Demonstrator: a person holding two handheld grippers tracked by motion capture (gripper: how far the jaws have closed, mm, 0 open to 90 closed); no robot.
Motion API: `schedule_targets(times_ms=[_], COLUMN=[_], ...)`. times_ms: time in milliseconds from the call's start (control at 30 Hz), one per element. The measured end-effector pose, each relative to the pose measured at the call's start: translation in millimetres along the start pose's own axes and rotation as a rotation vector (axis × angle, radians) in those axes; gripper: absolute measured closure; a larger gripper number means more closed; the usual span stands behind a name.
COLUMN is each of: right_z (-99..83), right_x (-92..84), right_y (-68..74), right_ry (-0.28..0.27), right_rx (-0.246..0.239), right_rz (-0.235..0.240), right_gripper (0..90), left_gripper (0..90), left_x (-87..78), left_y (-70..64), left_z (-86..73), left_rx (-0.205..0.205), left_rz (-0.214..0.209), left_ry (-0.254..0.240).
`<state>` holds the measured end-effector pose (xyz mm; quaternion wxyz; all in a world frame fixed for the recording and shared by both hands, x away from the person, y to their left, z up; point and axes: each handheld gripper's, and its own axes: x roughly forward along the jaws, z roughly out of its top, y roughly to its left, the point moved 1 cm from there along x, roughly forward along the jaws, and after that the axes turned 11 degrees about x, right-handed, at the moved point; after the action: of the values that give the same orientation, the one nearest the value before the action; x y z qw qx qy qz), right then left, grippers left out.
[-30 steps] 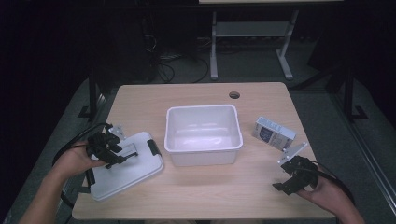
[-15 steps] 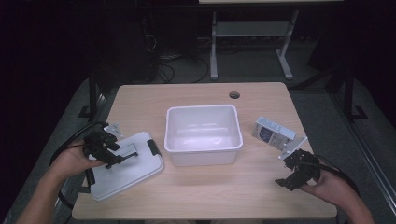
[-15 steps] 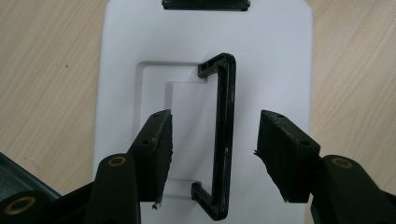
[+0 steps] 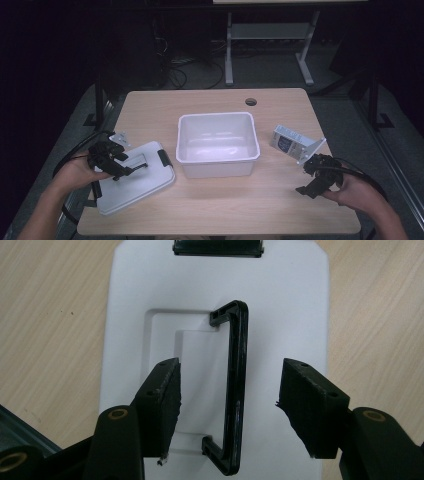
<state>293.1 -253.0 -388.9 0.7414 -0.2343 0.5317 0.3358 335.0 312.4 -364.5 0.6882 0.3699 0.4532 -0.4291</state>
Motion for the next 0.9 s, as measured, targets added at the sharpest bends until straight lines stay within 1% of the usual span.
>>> schedule_targets(times_ms=[100, 500, 733, 900], right_z=[2.1, 7.5, 14.0, 18.0], right_x=[-1.6, -12.9, -15.8, -17.2], right_y=[-0.9, -9.4, -13.1, -16.6], right_ry=[0.006, -0.007, -0.003, -0.003], right_rx=[-0.001, 0.004, -0.006, -0.003], right_rz=[0.001, 0.004, -0.001, -0.002], right_gripper=[20.2, 19.9, 20.4, 20.5], left_gripper=[41.2, 37.6, 37.4, 36.7], left_x=[0.2, -1.8, -1.4, -2.5], left_y=[-1.0, -0.7, -1.5, -2.1], left_z=[0.1, 1.9, 3.0, 1.6], left_rx=[-0.002, -0.007, -0.004, -0.01], left_rz=[-0.009, -0.004, -0.004, -0.006], left_ry=[-0.007, -0.012, -0.019, -0.033])
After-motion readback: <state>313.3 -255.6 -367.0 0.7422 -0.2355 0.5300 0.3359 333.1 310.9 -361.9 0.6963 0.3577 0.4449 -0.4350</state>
